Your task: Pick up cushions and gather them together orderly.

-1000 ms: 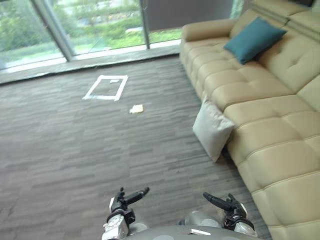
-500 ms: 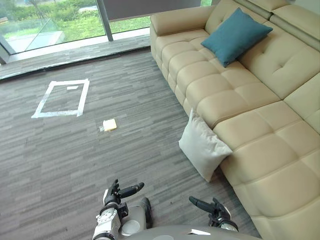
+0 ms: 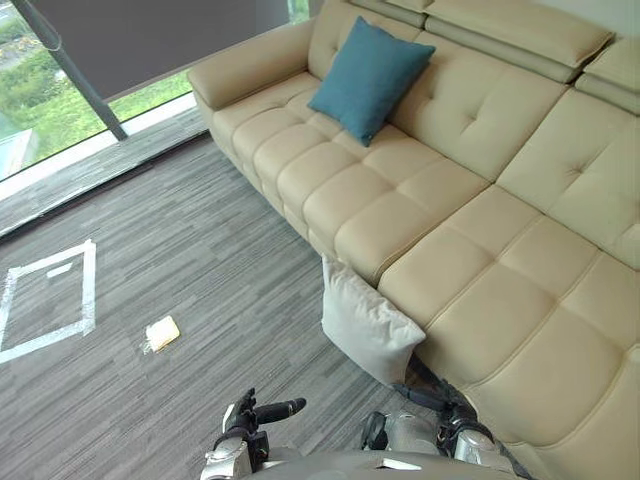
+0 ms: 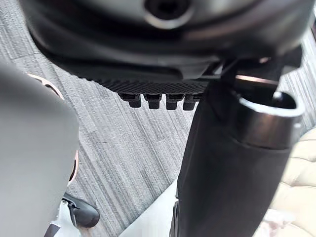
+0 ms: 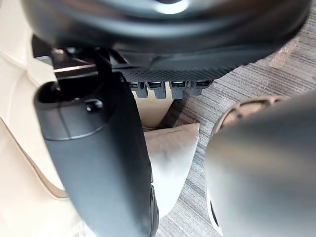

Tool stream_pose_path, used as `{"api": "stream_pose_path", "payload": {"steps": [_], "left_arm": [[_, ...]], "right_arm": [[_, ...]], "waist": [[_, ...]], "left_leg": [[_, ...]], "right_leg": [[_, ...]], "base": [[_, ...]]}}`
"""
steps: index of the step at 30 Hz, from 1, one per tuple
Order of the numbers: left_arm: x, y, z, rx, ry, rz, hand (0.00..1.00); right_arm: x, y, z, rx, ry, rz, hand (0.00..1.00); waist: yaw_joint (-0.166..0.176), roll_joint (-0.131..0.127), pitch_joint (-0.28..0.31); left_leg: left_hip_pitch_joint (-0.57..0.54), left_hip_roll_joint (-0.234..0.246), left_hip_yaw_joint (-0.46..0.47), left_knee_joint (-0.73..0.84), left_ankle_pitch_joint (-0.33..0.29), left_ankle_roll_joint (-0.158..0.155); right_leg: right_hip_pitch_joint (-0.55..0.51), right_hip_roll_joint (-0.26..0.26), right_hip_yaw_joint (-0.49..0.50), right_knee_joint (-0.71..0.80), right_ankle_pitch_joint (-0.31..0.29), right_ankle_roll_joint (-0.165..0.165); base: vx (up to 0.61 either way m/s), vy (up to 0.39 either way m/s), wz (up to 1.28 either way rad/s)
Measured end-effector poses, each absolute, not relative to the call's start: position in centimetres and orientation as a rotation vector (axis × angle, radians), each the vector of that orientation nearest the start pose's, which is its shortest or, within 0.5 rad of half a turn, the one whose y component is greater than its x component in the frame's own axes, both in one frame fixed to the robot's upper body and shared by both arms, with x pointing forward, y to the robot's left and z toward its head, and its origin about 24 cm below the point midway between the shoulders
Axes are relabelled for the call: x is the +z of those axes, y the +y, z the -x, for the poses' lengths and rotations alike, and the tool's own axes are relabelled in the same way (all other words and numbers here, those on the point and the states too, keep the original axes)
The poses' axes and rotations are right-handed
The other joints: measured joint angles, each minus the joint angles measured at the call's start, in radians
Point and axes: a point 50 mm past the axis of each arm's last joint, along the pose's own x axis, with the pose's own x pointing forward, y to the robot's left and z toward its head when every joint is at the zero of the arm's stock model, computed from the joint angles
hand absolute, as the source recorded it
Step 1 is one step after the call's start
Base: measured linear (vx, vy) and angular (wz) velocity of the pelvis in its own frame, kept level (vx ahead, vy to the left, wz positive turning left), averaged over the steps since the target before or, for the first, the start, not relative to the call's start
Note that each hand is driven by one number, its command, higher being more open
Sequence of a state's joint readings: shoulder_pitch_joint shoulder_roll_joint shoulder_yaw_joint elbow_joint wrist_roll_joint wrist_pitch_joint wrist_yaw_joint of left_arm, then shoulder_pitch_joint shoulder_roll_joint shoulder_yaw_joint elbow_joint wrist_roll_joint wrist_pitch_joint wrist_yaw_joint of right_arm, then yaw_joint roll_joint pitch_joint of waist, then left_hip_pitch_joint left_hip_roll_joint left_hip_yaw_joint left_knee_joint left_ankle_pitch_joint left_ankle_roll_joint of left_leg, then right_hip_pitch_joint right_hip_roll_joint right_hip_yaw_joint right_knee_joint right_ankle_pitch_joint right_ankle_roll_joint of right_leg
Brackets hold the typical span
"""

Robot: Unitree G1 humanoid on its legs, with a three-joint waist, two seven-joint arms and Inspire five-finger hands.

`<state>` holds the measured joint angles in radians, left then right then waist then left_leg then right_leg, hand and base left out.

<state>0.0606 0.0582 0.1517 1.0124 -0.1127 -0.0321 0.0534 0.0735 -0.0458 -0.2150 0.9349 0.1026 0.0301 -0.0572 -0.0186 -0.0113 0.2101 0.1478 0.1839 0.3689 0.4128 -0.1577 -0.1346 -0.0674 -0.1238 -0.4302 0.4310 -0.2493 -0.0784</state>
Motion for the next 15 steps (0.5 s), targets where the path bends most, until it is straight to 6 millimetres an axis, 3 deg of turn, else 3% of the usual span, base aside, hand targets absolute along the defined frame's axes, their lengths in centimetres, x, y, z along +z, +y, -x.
{"api": "stream_pose_path", "payload": {"steps": [1,3,5,7,9,10,11,13,15], "left_arm": [[-15.5,19.6,-11.1,0.311,1.017,0.112,1.0],[-15.5,19.3,-11.2,0.318,1.01,0.128,1.0],[-15.4,19.3,-11.3,0.318,1.001,0.13,1.0],[-15.3,19.4,-11.4,0.32,0.992,0.129,1.0],[-15.2,19.4,-11.6,0.321,0.985,0.131,1.0],[-15.2,19.4,-11.5,0.321,0.985,0.132,1.0],[-15.3,19.1,-11.4,0.325,0.988,0.147,1.0],[-15.2,20.0,-11.1,0.336,0.989,0.123,1.0],[-15.2,20.3,-10.9,0.34,0.992,0.115,1.0]], "right_arm": [[-15.1,-20.4,-11.2,-0.351,1.021,-0.124,1.0],[-15.1,-20.5,-11.1,-0.362,1.02,-0.123,1.0],[-15.2,-20.1,-11.1,-0.366,1.021,-0.147,1.0],[-15.2,-19.9,-11.0,-0.369,1.022,-0.154,1.0],[-15.2,-19.8,-11.0,-0.375,1.02,-0.157,1.0],[-15.2,-19.8,-11.0,-0.376,1.02,-0.157,1.0],[-15.2,-20.0,-10.9,-0.382,1.019,-0.156,1.0],[-15.3,-18.9,-10.4,-0.374,1.026,-0.187,1.0],[-15.4,-18.4,-10.3,-0.368,1.027,-0.199,1.0]], "waist": [[0.004,0.002,0.0],[0.011,0.015,-0.001],[0.012,0.014,-0.001],[0.014,0.01,-0.002],[0.015,0.007,-0.001],[0.015,0.008,-0.001],[0.015,0.027,-0.012],[0.017,-0.012,-0.041],[0.016,-0.026,-0.05]], "left_leg": [[-0.051,0.037,-0.002,0.137,-0.017,-0.022],[-0.097,0.057,-0.02,0.241,-0.078,-0.021],[-0.133,0.03,-0.047,0.193,-0.123,0.001],[-0.171,-0.032,-0.159,0.055,-0.13,0.007],[-0.201,-0.092,-0.335,-0.077,-0.098,0.018],[-0.201,-0.096,-0.348,-0.091,-0.087,0.02],[-0.196,-0.091,-0.375,-0.136,0.036,0.037],[-0.159,-0.116,-0.286,-0.167,0.017,0.06],[-0.144,-0.126,-0.25,-0.182,0.011,0.072]], "right_leg": [[0.023,0.016,0.013,-0.024,0.0,-0.001],[0.052,0.038,0.046,-0.044,-0.002,-0.005],[0.08,0.05,0.107,-0.067,0.002,0.0],[0.087,0.048,0.174,-0.08,0.01,0.014],[0.081,0.044,0.241,-0.083,0.013,0.044],[0.08,0.046,0.248,-0.082,0.012,0.051],[0.08,0.06,0.295,-0.074,0.004,0.076],[0.081,0.029,0.367,-0.112,0.019,0.122],[0.08,0.018,0.4,-0.124,0.025,0.133]], "base": [[0.18,-0.145,-0.25],[0.15,0.007,-0.57],[0.17,0.122,-1.01],[0.16,0.17,-1.04],[0.11,0.182,-0.81],[0.11,0.218,-0.8],[0.13,0.248,-0.84],[0.18,0.27,-1.0],[0.15,0.214,-0.66]]}}
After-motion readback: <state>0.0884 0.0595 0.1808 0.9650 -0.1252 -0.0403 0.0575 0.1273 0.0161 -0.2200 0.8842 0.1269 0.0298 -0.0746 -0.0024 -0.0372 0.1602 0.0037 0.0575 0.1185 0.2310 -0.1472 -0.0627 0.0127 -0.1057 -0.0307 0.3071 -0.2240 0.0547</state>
